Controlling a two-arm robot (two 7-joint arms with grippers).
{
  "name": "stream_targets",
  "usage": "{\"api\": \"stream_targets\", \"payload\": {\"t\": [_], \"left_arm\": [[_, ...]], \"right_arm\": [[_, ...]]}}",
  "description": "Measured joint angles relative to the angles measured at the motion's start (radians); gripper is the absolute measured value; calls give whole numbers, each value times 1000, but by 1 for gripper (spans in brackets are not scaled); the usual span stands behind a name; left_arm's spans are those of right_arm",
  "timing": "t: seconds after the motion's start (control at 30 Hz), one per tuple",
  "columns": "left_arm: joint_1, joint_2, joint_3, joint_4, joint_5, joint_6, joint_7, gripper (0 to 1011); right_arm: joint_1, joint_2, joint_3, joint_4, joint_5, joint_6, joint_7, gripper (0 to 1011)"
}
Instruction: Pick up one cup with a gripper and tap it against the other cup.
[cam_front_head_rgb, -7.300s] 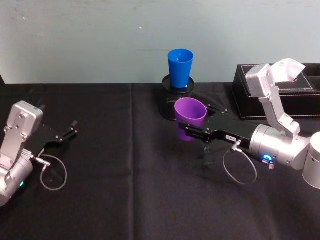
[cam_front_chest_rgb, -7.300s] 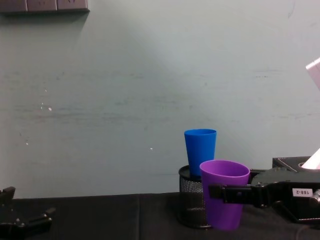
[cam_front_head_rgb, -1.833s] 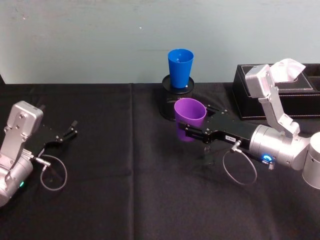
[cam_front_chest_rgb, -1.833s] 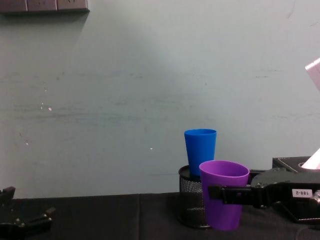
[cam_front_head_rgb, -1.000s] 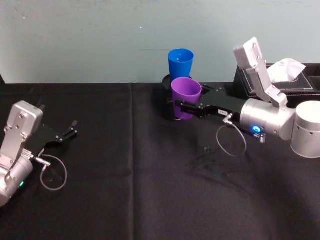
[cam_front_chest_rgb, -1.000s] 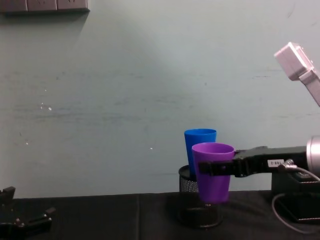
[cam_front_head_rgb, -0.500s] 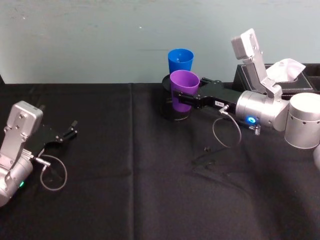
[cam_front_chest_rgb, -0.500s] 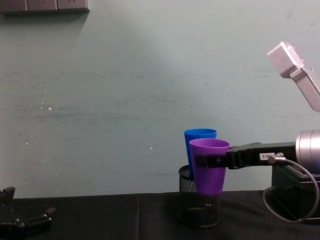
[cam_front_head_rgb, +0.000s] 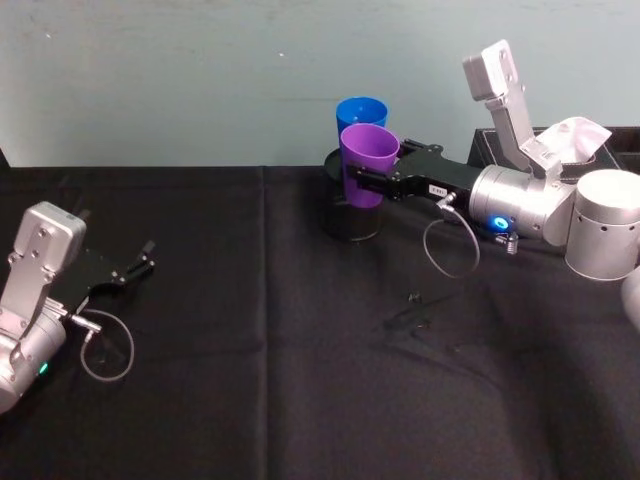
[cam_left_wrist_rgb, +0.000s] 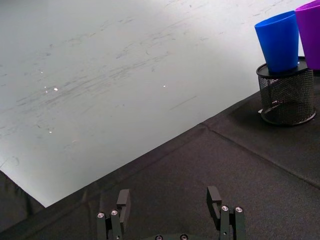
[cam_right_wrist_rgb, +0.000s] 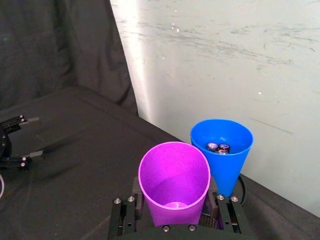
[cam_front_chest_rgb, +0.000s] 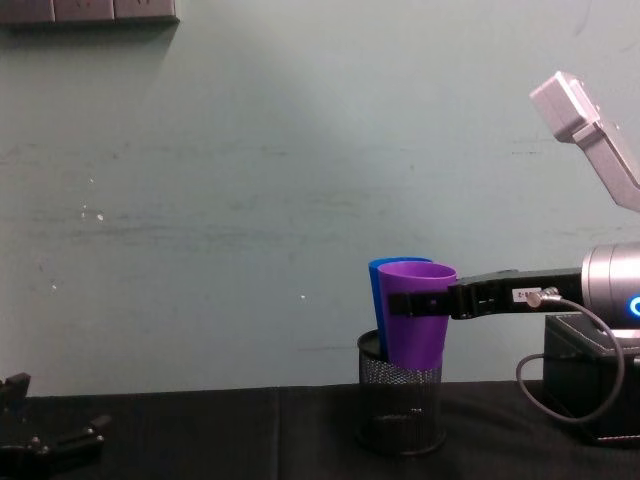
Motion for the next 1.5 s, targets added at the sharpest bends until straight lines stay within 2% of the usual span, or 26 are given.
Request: {"api": "stream_targets", "payload": {"t": [0.53,0.97,1.5], "left_arm": [[0,0,0,0,0,0,0,1000],[0,0,0,0,0,0,0,1000],[0,0,0,0,0,0,0,1000]], "right_arm": [[27,-18,-1,38,-10,1,3,726],[50,-38,4,95,-12,-6,8,726],[62,-44,6,112,-18,-9,12,726]]}}
